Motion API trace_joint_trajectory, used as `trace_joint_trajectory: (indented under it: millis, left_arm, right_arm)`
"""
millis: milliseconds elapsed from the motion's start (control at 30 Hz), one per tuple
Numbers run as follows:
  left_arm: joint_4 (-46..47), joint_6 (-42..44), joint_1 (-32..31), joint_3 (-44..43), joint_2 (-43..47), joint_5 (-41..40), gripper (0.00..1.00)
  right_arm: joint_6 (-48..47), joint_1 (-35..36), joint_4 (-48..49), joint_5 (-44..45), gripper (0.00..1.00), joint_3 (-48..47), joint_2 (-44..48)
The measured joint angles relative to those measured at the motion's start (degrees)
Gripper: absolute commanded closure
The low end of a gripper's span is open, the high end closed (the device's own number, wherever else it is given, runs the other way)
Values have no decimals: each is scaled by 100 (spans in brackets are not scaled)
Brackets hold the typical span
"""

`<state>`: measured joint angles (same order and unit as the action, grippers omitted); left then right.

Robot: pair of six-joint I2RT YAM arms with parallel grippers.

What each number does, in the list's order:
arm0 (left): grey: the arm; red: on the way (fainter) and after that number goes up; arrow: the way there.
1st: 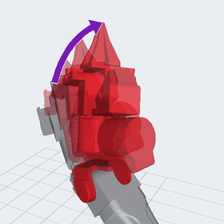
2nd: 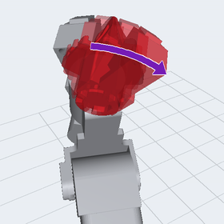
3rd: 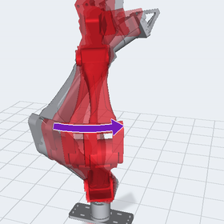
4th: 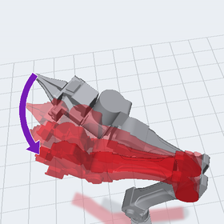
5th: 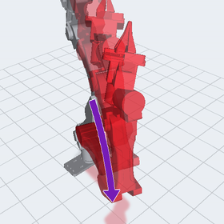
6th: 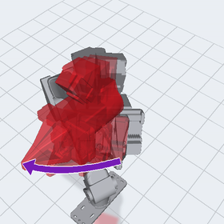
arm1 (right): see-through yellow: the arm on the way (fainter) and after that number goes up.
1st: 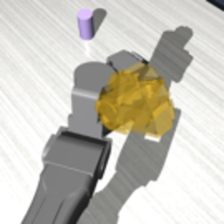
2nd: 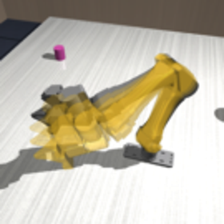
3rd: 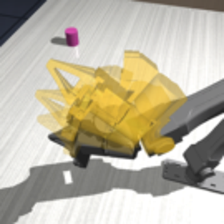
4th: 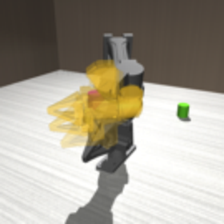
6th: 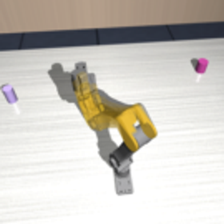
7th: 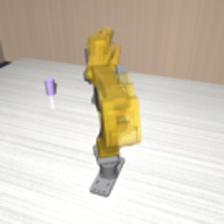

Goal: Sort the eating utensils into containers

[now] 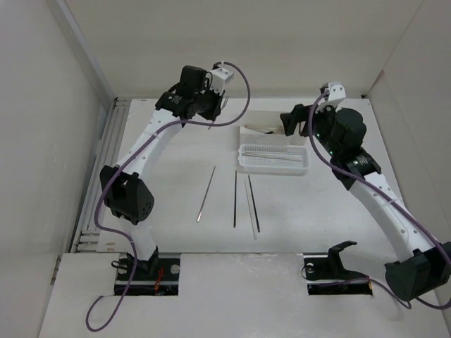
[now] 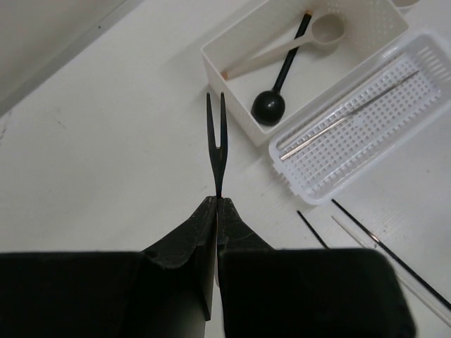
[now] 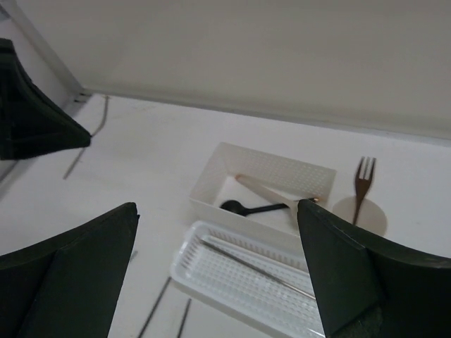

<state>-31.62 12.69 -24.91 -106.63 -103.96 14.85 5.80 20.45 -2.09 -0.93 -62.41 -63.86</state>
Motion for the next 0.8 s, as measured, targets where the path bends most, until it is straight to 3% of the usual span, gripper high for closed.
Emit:
trace_joint_trajectory:
  millis: [233,433,700,800]
  left_arm:
    - [-160,37,-310,-643,-201,13,100]
    - [-245,28,-520,-817,-297,13,100]
    - [-249,-122,-662,-828,-306,-7,100]
    - [-251,-184,-693,-850,-308,-31,100]
  right_arm:
    - [1624,-72,1001,-911,8,-267,-1106]
    - [2306,90,1471,-1305,11,-645,-2044]
    - [2903,278,2002,-1703,33,-890,-2514]
    - [3056,278,2063,-1794,37,-890,-2592]
